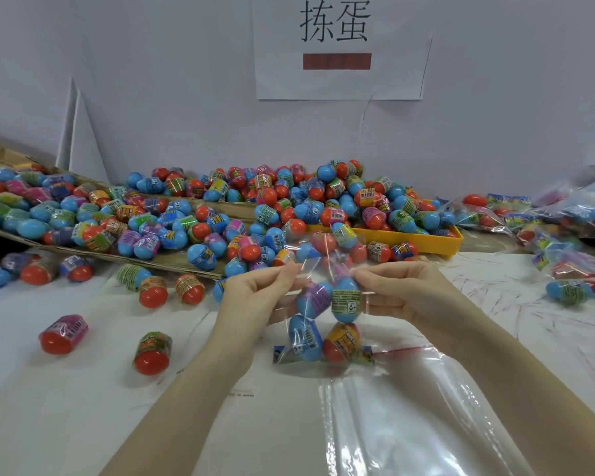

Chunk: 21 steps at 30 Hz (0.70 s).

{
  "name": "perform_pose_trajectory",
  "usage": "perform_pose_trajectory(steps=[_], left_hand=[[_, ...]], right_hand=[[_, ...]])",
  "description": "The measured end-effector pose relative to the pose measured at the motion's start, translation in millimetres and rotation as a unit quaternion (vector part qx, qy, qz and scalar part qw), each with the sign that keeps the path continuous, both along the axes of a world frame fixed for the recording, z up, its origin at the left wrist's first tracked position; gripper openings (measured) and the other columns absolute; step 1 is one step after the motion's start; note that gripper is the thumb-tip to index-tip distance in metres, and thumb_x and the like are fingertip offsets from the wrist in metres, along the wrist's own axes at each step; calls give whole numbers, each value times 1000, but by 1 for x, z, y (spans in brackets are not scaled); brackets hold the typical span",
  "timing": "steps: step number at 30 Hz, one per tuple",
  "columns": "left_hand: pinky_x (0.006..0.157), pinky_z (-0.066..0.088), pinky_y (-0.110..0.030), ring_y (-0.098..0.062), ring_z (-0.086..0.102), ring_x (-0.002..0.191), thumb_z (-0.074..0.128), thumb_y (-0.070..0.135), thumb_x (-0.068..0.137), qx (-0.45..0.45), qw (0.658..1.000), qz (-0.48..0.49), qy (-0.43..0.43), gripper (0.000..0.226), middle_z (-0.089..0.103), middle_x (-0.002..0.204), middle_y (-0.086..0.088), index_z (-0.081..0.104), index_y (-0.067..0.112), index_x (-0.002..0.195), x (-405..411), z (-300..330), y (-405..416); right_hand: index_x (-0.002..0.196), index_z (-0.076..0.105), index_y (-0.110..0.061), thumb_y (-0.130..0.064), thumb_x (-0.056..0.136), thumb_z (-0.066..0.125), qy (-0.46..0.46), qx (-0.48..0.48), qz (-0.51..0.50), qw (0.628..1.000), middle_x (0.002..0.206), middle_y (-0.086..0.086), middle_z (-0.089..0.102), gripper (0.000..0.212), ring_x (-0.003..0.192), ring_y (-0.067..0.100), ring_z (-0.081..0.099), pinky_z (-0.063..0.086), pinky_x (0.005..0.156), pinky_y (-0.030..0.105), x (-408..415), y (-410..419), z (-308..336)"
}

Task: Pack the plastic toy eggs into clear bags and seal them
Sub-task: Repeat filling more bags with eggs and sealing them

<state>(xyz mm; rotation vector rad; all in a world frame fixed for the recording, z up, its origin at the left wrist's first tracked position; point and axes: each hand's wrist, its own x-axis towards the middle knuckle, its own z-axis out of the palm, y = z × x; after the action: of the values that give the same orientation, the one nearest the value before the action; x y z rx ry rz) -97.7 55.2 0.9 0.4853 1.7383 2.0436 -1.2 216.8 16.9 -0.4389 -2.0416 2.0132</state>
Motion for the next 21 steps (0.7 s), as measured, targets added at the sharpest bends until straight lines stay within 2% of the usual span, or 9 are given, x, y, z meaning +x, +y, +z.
perform_pose_trajectory(steps=[4, 8, 10, 15, 19, 21], left_hand=[[58, 54, -16, -6, 70, 77, 61, 27, 73, -11, 999, -51, 4, 21, 75, 84, 2, 72, 14, 86, -6, 3, -6], [59, 52, -13, 0, 67, 77, 62, 24, 70, -27, 996, -80, 43, 19, 74, 85, 10, 74, 15, 82, -12, 4, -12], [59, 52, -14, -3, 67, 74, 63, 25, 68, -35, 994, -84, 67, 16, 74, 84, 13, 75, 19, 76, -13, 5, -14], [53, 52, -15, -8, 67, 60, 66, 20, 60, -32, 990, -96, 102, 10, 73, 70, 2, 76, 22, 60, -15, 8, -19], [53, 52, -15, -11, 68, 57, 71, 17, 51, -27, 988, -102, 114, 11, 73, 67, -3, 76, 21, 60, -16, 9, -21], [53, 52, -15, -12, 68, 57, 73, 17, 49, -29, 987, -108, 118, 13, 72, 65, -5, 76, 20, 61, -16, 9, -21]], right_hand=[[77, 77, -16, -25, 65, 67, -14, -3, 18, 1000, 86, 7, 73, 18, 75, 15, 70, 55, 62, 20, 3, 4, 2], [72, 77, -19, -22, 64, 65, -16, 0, 38, 999, 79, 5, 73, 14, 69, 11, 69, 53, 58, 17, 7, 9, 2], [69, 77, -20, -19, 62, 65, -3, 5, 44, 999, 74, 4, 73, 14, 65, 11, 68, 52, 56, 16, 8, 10, 2], [68, 76, -17, -17, 61, 67, 29, 61, 49, 997, 70, 8, 72, 12, 60, 14, 68, 52, 54, 17, 9, 10, 3], [68, 77, -17, -20, 61, 69, 52, 86, 35, 994, 69, 10, 72, 11, 58, 15, 67, 52, 52, 18, 9, 11, 6], [67, 77, -17, -15, 64, 71, 53, 94, 40, 993, 67, 10, 71, 7, 56, 14, 66, 52, 51, 18, 10, 10, 8]])
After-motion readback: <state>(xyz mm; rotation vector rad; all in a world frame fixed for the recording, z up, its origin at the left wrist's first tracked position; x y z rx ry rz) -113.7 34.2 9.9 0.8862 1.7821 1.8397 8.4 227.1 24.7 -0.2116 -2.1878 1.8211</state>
